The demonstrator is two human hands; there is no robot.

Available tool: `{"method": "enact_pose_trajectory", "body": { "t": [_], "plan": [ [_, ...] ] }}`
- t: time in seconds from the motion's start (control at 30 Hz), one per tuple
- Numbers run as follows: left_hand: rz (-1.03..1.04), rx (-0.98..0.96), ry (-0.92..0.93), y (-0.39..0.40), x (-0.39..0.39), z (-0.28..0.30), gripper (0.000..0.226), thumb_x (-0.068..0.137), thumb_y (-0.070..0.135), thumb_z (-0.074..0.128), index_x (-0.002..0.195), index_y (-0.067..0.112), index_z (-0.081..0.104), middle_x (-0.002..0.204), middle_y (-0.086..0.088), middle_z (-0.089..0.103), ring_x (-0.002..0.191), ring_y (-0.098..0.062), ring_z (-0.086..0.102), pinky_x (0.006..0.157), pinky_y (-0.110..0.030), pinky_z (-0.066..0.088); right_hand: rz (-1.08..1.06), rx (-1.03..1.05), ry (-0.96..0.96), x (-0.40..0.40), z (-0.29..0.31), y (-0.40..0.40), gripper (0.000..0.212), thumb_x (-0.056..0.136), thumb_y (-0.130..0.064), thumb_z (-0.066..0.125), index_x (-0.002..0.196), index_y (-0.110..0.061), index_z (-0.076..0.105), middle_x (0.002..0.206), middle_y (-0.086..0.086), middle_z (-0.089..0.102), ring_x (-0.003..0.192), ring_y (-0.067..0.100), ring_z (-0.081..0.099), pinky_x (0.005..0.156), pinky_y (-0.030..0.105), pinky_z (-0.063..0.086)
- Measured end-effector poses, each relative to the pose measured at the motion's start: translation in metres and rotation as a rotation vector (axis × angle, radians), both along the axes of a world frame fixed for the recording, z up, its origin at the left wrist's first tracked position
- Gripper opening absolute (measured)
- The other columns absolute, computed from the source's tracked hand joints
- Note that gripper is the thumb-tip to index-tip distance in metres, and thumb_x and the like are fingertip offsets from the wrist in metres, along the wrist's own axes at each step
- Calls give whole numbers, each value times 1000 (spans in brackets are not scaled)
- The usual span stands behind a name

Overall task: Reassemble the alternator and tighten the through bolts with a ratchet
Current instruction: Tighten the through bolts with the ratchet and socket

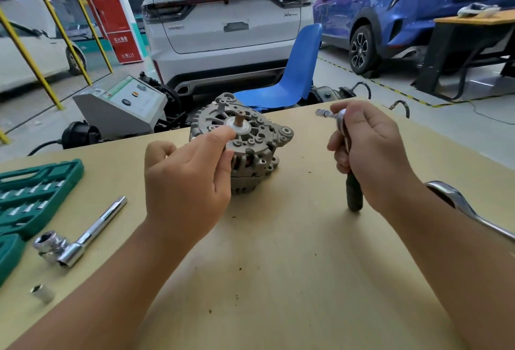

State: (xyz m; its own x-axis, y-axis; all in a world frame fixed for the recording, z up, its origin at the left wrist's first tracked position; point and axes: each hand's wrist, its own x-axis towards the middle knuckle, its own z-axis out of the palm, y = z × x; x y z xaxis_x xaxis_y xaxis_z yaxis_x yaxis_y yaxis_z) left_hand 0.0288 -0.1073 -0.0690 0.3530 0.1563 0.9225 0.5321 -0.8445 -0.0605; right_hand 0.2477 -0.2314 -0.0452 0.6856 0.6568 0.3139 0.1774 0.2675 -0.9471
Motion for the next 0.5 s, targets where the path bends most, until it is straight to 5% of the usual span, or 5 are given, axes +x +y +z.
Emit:
{"method": "enact_pose_trajectory", "body": {
  "t": [0.17,0.3,0.5],
  "plan": [
    [42,37,-3,3,-5,0,17,101,17,61,117,19,66,70,8,66,50,-20,44,67,-41,35,38,-35,-144,0,-4,1,19,107,-26,53,115,-28,70,71,2,67,52,17,55,48,28,49],
    [86,-41,-47,7,-11,4,17,99,19,61,114,19,70,72,7,70,49,-20,46,67,-40,37,33,-101,-267,3,-16,5,12,101,-26,65,104,-34,73,68,1,69,49,10,57,49,27,47],
    [-236,-90,-160,7,-21,4,14,93,5,71,107,7,73,84,4,70,75,-12,63,73,-50,53,64,-268,-347,-5,-30,12,17,93,-31,74,94,-48,73,67,-3,72,45,4,52,56,25,42]
  ]
}}
